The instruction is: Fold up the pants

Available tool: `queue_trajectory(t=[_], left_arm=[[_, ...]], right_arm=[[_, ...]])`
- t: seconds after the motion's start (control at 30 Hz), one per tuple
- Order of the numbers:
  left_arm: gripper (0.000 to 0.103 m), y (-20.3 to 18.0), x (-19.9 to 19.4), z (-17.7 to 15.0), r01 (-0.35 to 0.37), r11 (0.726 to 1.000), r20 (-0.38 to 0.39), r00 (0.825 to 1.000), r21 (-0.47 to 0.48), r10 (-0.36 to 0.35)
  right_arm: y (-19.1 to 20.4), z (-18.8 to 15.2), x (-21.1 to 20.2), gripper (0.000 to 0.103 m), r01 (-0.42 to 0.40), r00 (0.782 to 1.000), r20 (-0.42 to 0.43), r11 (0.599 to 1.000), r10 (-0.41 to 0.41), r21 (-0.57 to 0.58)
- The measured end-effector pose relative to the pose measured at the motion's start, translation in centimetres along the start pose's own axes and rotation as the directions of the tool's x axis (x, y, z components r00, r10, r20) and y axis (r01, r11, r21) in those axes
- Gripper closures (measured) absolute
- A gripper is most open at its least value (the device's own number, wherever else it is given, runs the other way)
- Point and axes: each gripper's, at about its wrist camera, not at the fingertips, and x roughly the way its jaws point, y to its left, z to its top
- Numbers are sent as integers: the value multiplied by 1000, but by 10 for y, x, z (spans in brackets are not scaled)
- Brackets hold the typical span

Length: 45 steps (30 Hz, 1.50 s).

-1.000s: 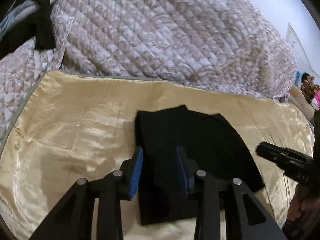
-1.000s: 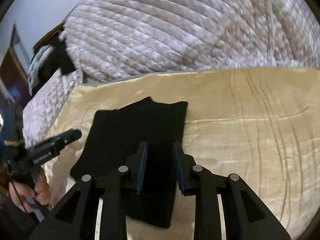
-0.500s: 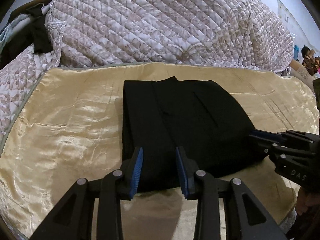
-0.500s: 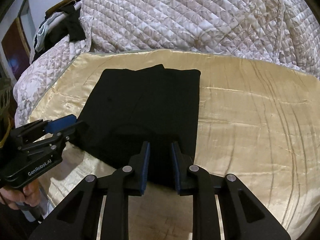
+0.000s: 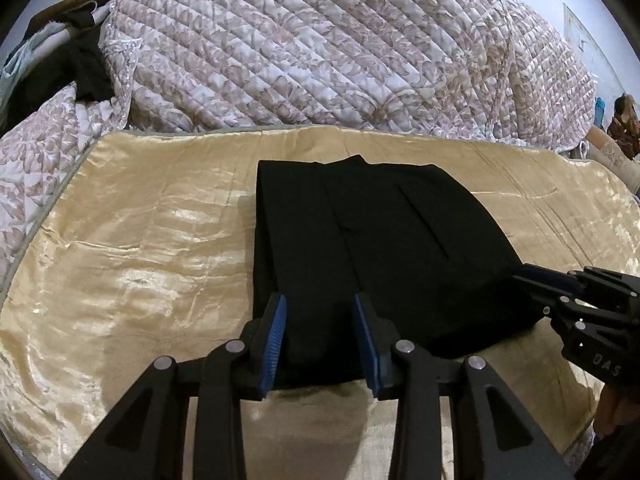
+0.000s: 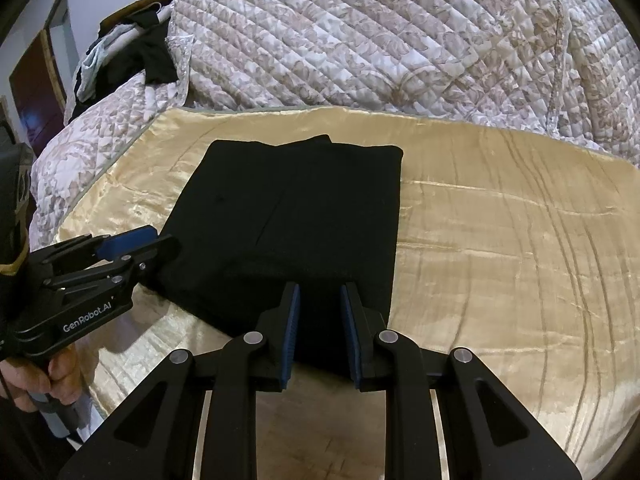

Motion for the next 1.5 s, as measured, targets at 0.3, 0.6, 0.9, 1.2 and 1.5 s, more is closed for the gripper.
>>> queue_trajectory(t=[0.3,0.6,0.9,1.2,1.5], left_arm=[[65,1,-15,-8,-4,1000,1,1000,-12,4],[65,0,-18,-28,14,1000,-60,998,-21,-15],[65,2,-19,-37,4,1000,-77,997,-26,-6],[60,5,-8,-41,-20,1000,-96,995,-11,19],[47,6,-4,-42,-28,1000,-90,996,-7,27]], right_arm=[[4,-8,-19,81,7,1000,13,1000,-7,17],[8,-24,-27,80,-8,1000,-7,999,8,32],[10,-37,-30,80,15,999,-30,1000,-14,27],[7,-41,-21,59,53,997,-48,999,-53,10],[12,-41,-13,53,90,995,-35,995,-92,-37]])
